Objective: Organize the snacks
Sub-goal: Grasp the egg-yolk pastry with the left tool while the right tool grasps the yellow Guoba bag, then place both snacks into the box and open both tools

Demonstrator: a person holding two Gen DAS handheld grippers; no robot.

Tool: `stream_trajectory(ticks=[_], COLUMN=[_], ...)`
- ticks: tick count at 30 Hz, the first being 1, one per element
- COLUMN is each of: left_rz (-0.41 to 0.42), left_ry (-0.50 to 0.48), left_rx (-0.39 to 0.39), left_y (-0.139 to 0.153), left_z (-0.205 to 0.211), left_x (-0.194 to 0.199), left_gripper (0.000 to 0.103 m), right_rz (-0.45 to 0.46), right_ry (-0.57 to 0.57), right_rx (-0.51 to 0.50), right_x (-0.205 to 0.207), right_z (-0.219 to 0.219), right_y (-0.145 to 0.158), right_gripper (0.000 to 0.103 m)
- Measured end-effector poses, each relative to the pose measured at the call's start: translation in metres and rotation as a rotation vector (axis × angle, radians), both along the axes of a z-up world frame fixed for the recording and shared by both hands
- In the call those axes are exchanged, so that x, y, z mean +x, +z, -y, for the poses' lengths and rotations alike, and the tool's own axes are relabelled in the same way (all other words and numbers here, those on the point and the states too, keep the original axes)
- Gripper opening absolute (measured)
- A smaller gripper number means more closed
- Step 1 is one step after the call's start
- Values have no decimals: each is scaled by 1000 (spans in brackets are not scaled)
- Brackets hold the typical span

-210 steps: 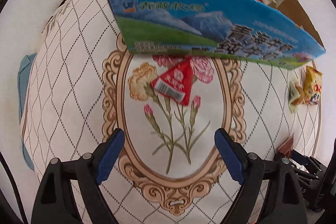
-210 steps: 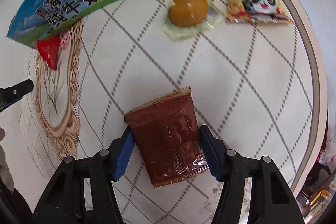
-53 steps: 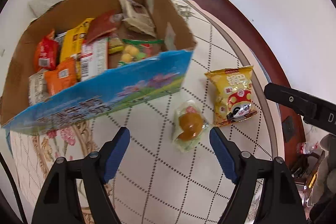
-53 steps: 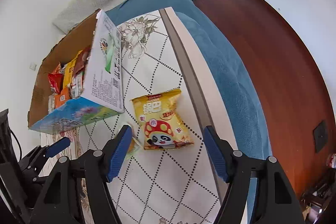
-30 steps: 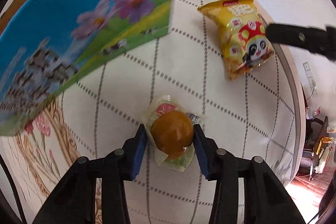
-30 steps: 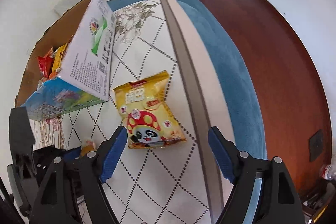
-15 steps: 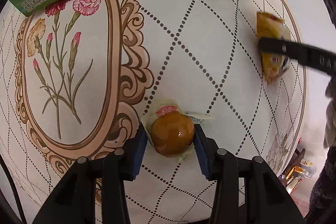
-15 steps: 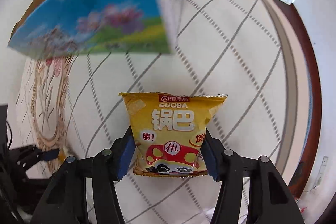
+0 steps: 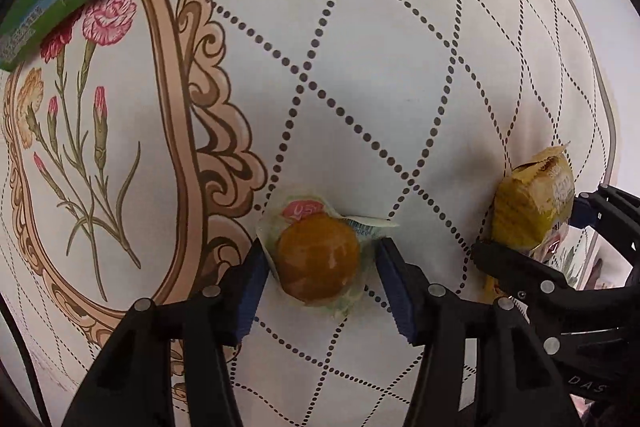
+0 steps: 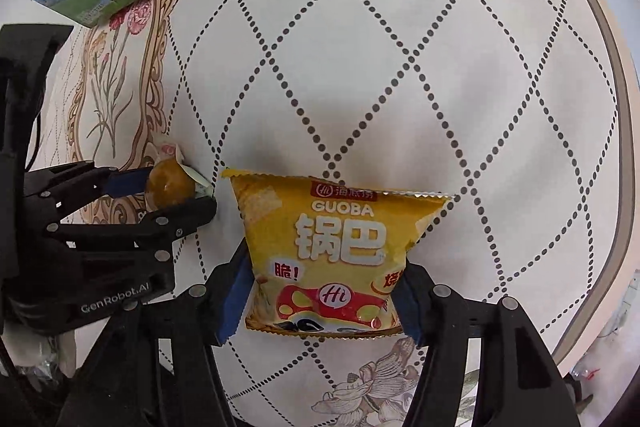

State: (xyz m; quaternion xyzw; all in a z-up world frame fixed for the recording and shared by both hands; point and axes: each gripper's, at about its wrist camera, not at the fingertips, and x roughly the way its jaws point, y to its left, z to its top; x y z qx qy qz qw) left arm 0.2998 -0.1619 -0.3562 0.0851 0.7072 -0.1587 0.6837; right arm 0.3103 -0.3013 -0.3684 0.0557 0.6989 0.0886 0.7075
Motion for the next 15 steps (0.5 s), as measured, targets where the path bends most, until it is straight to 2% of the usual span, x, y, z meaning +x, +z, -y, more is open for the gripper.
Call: stream_trajectory(ticks=[4, 5, 10, 15], left_rz=[46, 56, 54, 66], left_ry=[-1, 10, 33, 52], left_rx=[-16, -19, -64, -118], left_y=[13, 17, 30, 54], left_z=[12, 9, 2, -3], left_x=[-8, -11, -26, -34], left_gripper=[48, 39, 39, 39], right_rz=[31, 37, 66, 112], right_ry=[-42, -55, -130, -169], right_rx=[-1, 9, 61, 125], right_x=[-8, -10, -19, -19], right_z=[-4, -5, 7, 18], right_y=[2, 4, 19, 50], right_gripper=[61, 59, 56, 55])
